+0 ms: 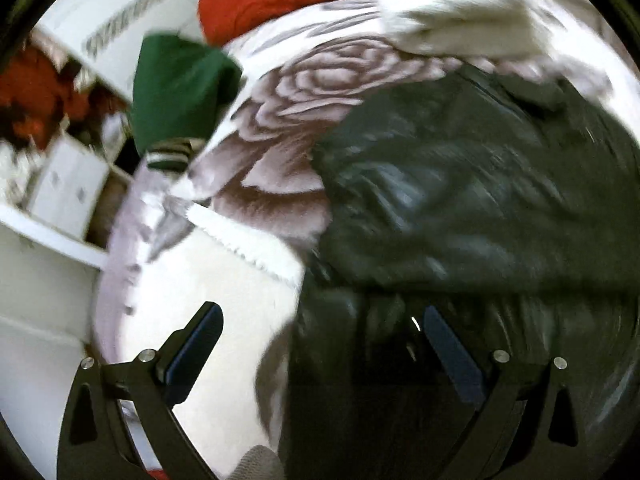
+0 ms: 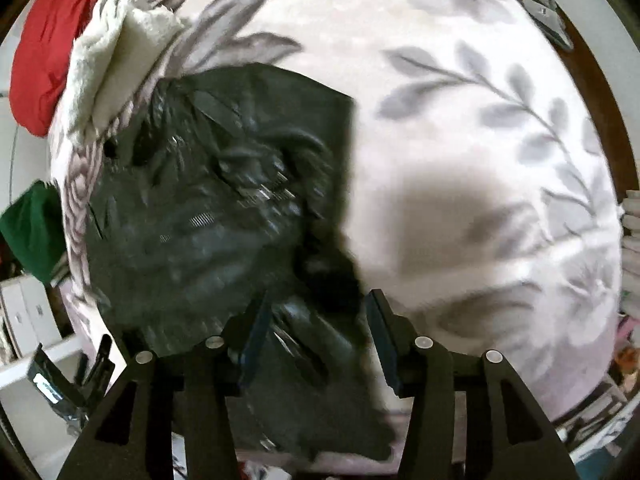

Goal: Fold large clothes

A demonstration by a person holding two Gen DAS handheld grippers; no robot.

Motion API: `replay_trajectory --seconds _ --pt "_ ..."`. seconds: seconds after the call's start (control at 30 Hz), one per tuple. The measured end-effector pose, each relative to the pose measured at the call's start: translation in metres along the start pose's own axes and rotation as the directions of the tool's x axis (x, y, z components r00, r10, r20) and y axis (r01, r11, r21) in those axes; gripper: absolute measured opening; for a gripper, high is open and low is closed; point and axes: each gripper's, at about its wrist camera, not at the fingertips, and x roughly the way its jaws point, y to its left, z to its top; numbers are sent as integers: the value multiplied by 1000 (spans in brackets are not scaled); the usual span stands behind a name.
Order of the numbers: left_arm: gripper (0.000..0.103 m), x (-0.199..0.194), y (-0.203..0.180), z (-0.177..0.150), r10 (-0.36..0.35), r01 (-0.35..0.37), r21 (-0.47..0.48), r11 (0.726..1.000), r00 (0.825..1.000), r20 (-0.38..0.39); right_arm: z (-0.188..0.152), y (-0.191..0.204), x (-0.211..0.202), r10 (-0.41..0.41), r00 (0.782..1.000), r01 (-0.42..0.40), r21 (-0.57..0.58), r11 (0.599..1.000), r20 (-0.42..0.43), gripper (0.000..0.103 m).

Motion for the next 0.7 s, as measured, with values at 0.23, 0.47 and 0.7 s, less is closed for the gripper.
replay_trajectory --seconds 0.23,0.47,0.7 --pt "103 -71 -128 -68 96 -103 216 971 995 42 -11 -81 -10 -19 1000 19 -5 1000 -9 52" --pt "103 -131 -234 -103 35 -11 196 980 992 -119 13 -162 -25 6 1000 -6 -14 1000 -16 52" --pt "103 -102 -308 -118 157 -108 241 964 969 -190 37 -214 -24 72 995 -74 -27 997 -62 52"
